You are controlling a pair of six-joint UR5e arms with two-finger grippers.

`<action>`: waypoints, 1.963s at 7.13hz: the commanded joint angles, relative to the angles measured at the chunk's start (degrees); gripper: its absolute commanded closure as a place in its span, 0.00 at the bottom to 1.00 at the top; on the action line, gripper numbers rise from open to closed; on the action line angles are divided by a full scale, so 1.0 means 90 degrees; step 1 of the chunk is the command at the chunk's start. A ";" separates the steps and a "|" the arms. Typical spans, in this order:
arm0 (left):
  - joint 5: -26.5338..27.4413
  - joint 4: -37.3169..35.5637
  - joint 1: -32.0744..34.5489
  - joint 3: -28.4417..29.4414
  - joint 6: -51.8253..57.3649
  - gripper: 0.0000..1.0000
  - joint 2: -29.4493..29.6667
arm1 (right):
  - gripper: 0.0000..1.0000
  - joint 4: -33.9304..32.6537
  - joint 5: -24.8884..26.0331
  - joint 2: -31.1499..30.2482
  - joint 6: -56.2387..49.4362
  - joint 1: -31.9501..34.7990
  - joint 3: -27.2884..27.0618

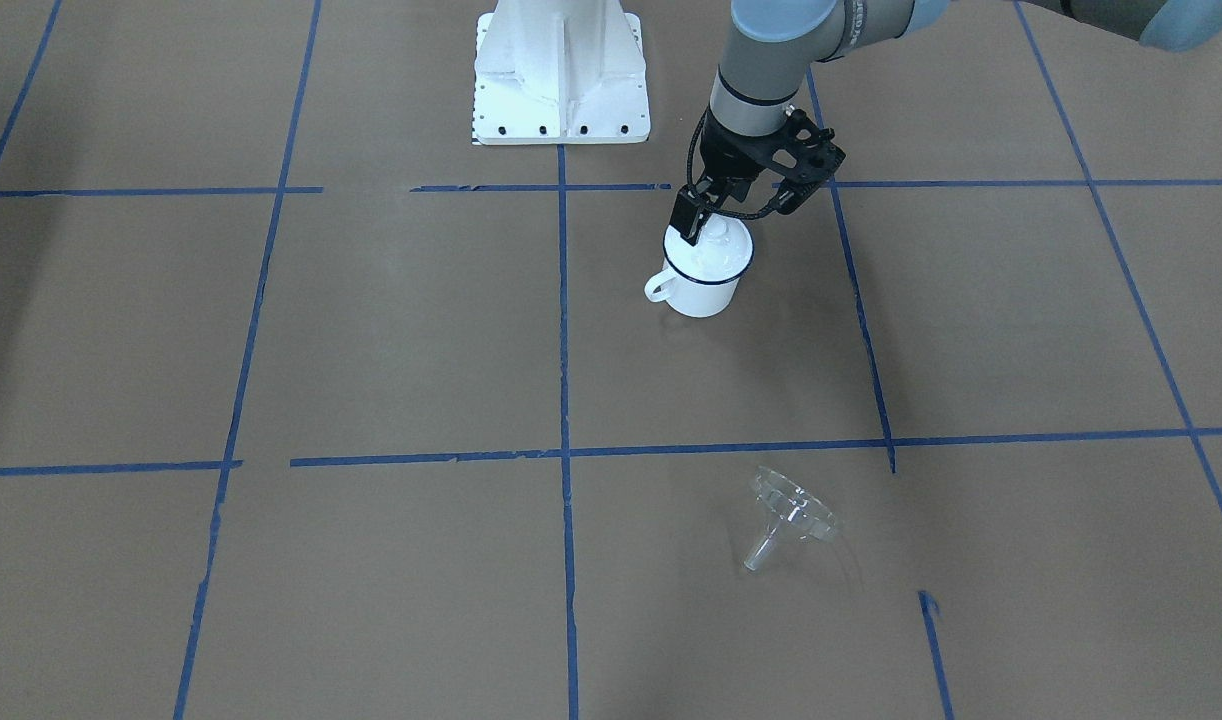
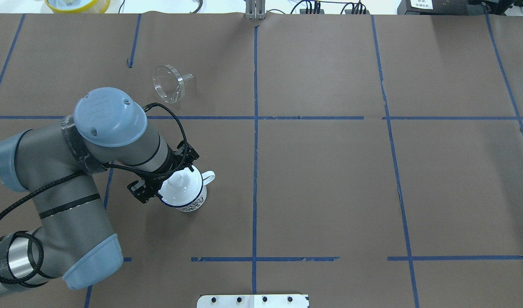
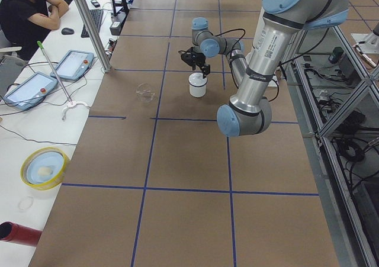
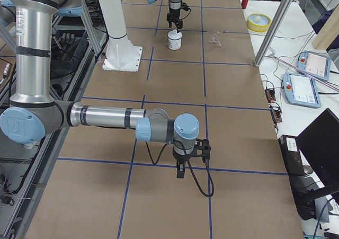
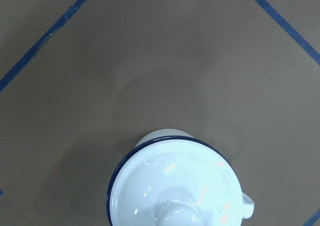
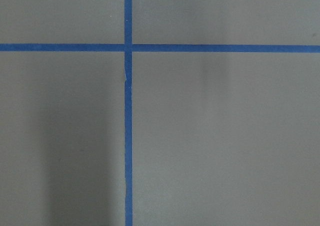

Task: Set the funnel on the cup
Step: 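Close the left gripper on the knob of the white lid, then lift the lid off the mug and set it down nearer the robot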

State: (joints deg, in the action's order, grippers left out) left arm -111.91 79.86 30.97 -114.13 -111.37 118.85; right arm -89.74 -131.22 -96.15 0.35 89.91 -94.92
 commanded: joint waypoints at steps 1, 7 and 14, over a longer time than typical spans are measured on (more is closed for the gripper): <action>0.0032 0.0014 -0.0013 0.0044 0.0011 0.14 0.0017 | 0.00 0.0000 0.0000 0.0000 0.0000 0.0000 0.0000; 0.0022 0.0014 -0.0013 0.0064 0.0060 0.81 0.0027 | 0.00 0.0000 0.0000 0.0000 0.0000 0.0000 0.0000; -0.0017 -0.0595 0.0564 -0.1670 0.0244 1.00 -0.0824 | 0.00 0.0000 0.0000 0.0000 0.0000 0.0000 0.0010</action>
State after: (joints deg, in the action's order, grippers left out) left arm -111.90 72.93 36.10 -124.59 -110.06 117.52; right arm -89.74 -131.22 -96.15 0.35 89.91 -94.86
